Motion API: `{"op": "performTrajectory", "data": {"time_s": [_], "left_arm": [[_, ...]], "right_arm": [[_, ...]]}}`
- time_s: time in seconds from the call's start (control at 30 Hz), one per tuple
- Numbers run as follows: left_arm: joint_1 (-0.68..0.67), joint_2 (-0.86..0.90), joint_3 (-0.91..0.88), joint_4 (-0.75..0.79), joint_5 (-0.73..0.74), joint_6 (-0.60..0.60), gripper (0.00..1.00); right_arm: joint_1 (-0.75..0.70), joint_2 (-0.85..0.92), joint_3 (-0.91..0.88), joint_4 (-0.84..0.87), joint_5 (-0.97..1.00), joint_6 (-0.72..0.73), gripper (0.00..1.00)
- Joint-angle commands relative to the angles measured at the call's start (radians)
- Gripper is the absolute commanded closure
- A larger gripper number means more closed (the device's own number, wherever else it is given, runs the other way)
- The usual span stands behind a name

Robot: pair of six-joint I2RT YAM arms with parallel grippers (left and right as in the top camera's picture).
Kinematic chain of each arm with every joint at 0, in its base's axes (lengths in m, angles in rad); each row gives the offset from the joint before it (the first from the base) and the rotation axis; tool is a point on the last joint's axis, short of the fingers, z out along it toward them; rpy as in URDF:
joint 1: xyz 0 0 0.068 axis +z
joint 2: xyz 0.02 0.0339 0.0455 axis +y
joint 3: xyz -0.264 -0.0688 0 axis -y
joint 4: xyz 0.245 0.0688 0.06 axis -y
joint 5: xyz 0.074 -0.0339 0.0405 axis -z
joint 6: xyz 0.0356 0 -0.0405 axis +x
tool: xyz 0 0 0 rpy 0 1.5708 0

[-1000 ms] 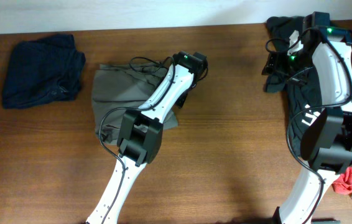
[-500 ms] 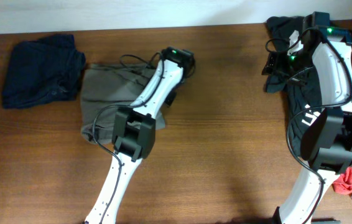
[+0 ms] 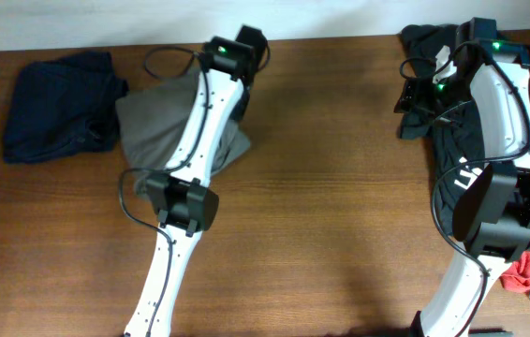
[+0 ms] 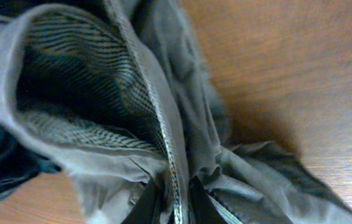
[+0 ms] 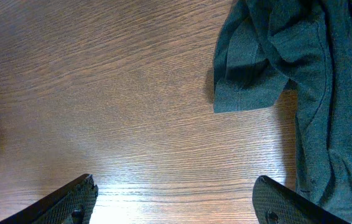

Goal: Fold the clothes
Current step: 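Lift the grey shorts bundle with the left gripper and carry it leftward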

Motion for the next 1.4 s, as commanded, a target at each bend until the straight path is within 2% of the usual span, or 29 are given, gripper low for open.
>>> {"op": "performTrajectory", "data": {"time_s": [0.0, 0.23, 0.53, 0.77, 0.93, 1.2, 1.37], "left_arm": [[0.021, -0.119, 0.114, 0.006, -0.007, 0.016, 1.00], [0.051, -0.227, 0.121, 0.034, 0.011, 0.024, 1.00], [0.098, -0.279, 0.121, 0.109, -0.006, 0.251, 1.00], [0.131, -0.280, 0.121, 0.262, -0.239, 0.402, 1.00], [0.177, -0.284, 0.121, 0.400, -0.293, 0.483, 1.00], [0.333, -0.284, 0.119, 0.573, -0.272, 0.549, 1.00], [0.476, -0.284, 0.118, 0.645, -0.082, 0.558, 1.00]], "right_arm": [[0.003, 0.004, -0.009, -0.003, -0.005, -0.011, 0.15], [0.003, 0.004, -0.009, -0.003, -0.005, -0.011, 0.15], [0.003, 0.004, -0.009, -0.003, -0.005, -0.011, 0.15], [0.003, 0.004, -0.009, -0.004, -0.005, -0.010, 0.15], [0.003, 0.004, -0.009, -0.011, -0.005, -0.010, 0.15], [0.003, 0.004, -0.009, -0.047, -0.005, -0.010, 0.15], [0.003, 0.004, -0.009, -0.061, -0.005, -0.010, 0.15]]}}
